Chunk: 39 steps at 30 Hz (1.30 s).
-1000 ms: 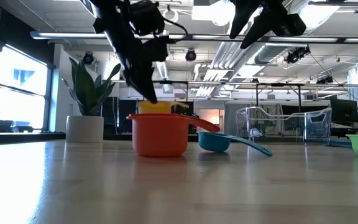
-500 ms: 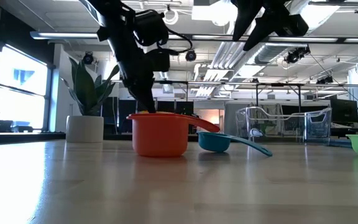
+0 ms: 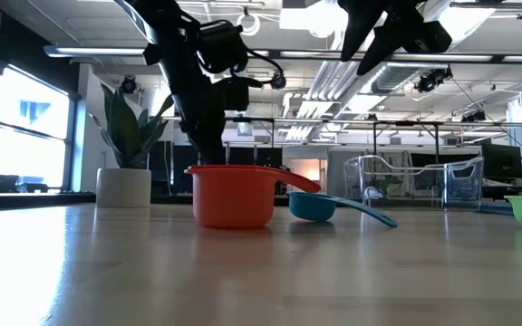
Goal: Nest measuring cups in basket
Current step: Remove the yellow measuring cup from the stacked measuring cups, then stack the blue measuring cup on top of the red measuring cup
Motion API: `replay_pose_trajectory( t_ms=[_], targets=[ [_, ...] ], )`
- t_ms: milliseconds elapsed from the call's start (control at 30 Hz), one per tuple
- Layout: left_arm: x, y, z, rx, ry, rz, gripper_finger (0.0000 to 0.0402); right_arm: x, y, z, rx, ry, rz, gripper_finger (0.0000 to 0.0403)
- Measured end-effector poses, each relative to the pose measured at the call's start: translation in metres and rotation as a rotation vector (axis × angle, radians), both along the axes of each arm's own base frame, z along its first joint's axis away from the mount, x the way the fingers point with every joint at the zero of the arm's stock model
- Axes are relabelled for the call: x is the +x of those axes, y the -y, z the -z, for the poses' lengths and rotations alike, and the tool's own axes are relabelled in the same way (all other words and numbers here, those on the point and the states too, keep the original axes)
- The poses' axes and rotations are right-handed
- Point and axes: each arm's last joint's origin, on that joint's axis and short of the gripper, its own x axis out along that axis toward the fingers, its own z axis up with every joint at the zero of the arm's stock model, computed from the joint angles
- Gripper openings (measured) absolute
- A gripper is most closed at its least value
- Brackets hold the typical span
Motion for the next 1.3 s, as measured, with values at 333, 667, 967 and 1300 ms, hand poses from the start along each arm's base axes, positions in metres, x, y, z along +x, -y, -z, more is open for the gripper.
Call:
replay_pose_trajectory(
  t_ms=[333,667,967,1300],
  targets=[
    [0.0,0.0,0.0,-0.001,0.0,-0.004,0.0044,0.0,0.0,0.0,-0.001,-0.004,0.0,0.0119],
    [-0.013,0.003,-0.034,-0.012,0.097,-0.021,0.0051,-0.013,-0.02,0.003,0.059,-0.061,0.065,0.0119],
    [-0.041,0.023,-0.095,-0.036,0.306,-0.068,0.0049,-0.034,-0.06,0.006,0.221,-0.101,0.229,0.0119],
    [-0.066,0.048,-0.132,-0.048,0.449,-0.011,0.0049,-0.058,-0.112,0.019,0.385,-0.22,0.376,0.0119]
  ],
)
